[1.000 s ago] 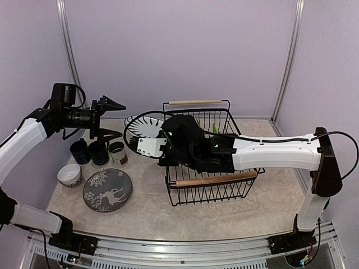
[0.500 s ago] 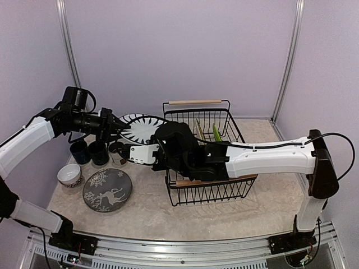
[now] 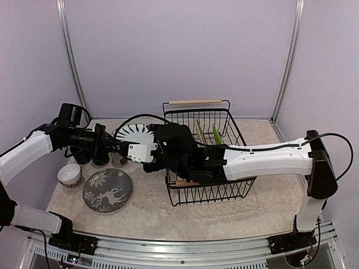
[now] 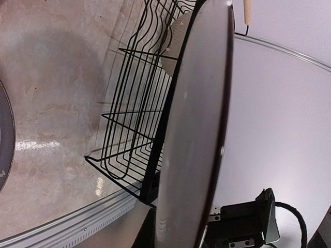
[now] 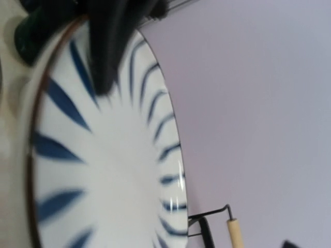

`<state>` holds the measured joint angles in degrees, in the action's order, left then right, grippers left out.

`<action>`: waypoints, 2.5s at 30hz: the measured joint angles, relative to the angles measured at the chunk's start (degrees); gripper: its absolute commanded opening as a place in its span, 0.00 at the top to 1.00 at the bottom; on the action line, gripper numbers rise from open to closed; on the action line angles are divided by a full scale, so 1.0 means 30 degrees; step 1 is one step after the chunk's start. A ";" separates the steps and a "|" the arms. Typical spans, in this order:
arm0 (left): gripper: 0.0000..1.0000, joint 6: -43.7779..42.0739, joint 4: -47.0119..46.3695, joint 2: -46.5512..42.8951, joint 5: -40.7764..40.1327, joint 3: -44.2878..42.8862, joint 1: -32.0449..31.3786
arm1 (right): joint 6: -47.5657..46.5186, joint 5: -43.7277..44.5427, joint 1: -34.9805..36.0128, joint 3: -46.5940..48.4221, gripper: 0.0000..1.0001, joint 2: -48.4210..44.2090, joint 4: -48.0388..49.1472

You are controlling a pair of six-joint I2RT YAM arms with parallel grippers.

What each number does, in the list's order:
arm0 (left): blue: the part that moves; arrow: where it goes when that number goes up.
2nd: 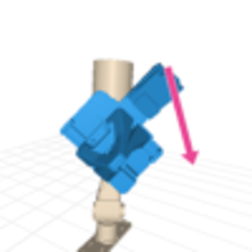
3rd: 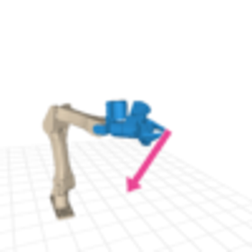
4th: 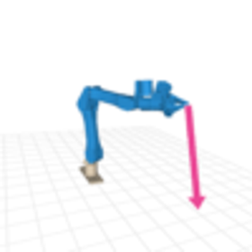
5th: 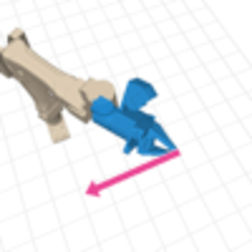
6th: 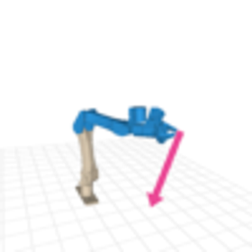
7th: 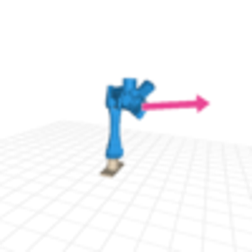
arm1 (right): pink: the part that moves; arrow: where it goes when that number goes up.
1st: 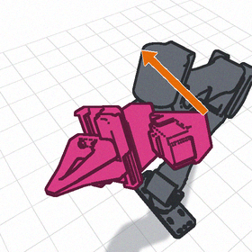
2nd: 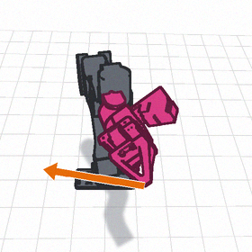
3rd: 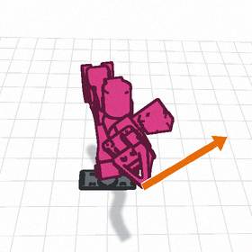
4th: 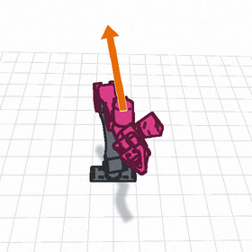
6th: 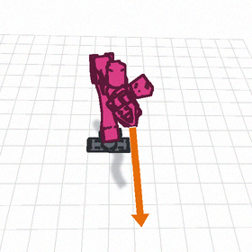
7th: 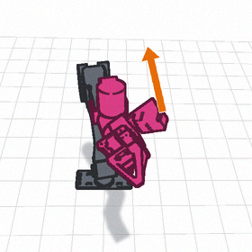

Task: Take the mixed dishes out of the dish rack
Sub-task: Pass from the right arm to the left, then place the plate on the plate.

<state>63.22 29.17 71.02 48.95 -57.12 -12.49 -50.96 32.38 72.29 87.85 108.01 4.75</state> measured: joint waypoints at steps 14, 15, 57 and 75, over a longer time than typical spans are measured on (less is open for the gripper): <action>1.00 -0.1027 0.1209 -0.6652 -0.5122 0.5748 0.2645 | 0.3905 -0.1086 -0.1523 -0.3140 0.00 -0.4772 0.1909; 1.00 -0.1005 0.1370 -0.7118 -0.5501 0.6193 0.2645 | 0.4167 -0.1195 -0.1683 -0.3446 0.00 -0.5202 0.2251; 0.34 0.1763 0.3563 -1.1336 -0.9326 1.0856 0.3213 | 0.6965 -0.2790 -0.2790 -0.5770 0.00 -0.7650 0.5115; 0.05 0.1625 0.4561 -1.2247 -0.9967 1.0615 0.3279 | 1.1672 -0.1260 -0.5180 -0.5472 0.00 -0.7584 0.3687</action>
<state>68.10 42.85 34.28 19.05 -25.28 -2.66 -15.94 28.60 56.75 71.44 85.25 15.81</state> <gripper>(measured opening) 0.942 0.997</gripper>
